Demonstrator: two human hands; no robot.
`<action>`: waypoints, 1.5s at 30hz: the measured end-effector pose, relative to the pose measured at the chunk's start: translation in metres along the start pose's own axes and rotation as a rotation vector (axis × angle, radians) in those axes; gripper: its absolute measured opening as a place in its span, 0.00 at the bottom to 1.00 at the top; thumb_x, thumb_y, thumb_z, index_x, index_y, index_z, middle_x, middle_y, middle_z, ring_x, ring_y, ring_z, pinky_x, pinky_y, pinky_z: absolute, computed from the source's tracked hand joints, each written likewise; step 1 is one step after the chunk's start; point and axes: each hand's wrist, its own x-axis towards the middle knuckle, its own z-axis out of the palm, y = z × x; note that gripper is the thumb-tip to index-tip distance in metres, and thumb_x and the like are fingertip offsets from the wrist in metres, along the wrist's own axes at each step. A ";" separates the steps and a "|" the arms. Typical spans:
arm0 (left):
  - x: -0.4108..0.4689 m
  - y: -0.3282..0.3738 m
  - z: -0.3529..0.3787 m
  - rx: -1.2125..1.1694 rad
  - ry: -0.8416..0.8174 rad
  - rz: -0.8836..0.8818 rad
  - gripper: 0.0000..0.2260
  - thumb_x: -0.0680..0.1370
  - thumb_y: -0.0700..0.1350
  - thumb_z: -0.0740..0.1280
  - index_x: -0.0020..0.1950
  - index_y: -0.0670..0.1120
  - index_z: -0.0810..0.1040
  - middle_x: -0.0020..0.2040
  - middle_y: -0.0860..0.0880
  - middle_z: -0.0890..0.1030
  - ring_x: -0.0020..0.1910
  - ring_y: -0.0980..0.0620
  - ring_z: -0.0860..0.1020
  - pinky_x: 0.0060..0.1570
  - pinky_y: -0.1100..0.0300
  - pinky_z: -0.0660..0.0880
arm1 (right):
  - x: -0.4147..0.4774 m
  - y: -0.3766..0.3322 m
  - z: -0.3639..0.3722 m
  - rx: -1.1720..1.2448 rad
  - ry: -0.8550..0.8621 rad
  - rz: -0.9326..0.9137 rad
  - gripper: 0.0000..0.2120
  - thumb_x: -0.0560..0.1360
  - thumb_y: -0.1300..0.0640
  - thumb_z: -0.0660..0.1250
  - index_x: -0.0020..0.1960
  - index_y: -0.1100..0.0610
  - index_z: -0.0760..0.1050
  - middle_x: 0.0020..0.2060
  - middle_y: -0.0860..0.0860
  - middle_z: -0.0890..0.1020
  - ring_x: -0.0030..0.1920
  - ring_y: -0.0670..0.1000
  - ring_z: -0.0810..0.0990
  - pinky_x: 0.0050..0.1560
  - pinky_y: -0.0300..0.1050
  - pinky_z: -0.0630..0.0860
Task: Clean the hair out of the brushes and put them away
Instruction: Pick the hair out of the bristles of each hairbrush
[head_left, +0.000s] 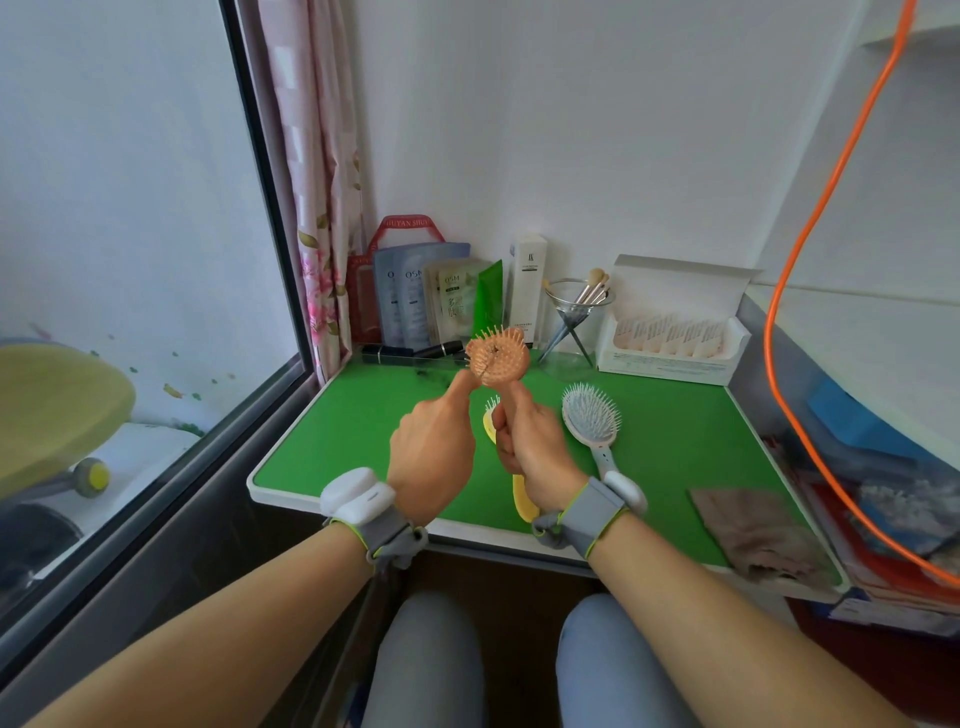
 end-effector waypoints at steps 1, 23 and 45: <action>0.003 0.001 -0.001 0.003 0.005 0.009 0.15 0.79 0.38 0.56 0.59 0.56 0.63 0.33 0.45 0.76 0.32 0.41 0.74 0.30 0.52 0.70 | -0.001 0.001 0.000 -0.008 -0.009 0.003 0.21 0.78 0.46 0.57 0.30 0.56 0.66 0.18 0.49 0.62 0.18 0.48 0.57 0.22 0.33 0.53; 0.005 -0.002 -0.004 0.235 -0.011 0.162 0.19 0.75 0.34 0.55 0.62 0.50 0.63 0.36 0.47 0.73 0.29 0.42 0.72 0.28 0.55 0.64 | -0.002 0.000 -0.008 -0.048 -0.064 0.041 0.22 0.79 0.45 0.55 0.30 0.56 0.67 0.17 0.48 0.60 0.17 0.47 0.55 0.21 0.33 0.51; -0.002 -0.001 0.002 0.225 -0.015 0.131 0.20 0.76 0.35 0.54 0.64 0.51 0.62 0.37 0.47 0.72 0.30 0.42 0.70 0.29 0.54 0.63 | -0.001 -0.002 -0.005 -0.071 -0.061 0.047 0.22 0.79 0.47 0.55 0.30 0.57 0.67 0.17 0.48 0.60 0.16 0.47 0.56 0.21 0.34 0.52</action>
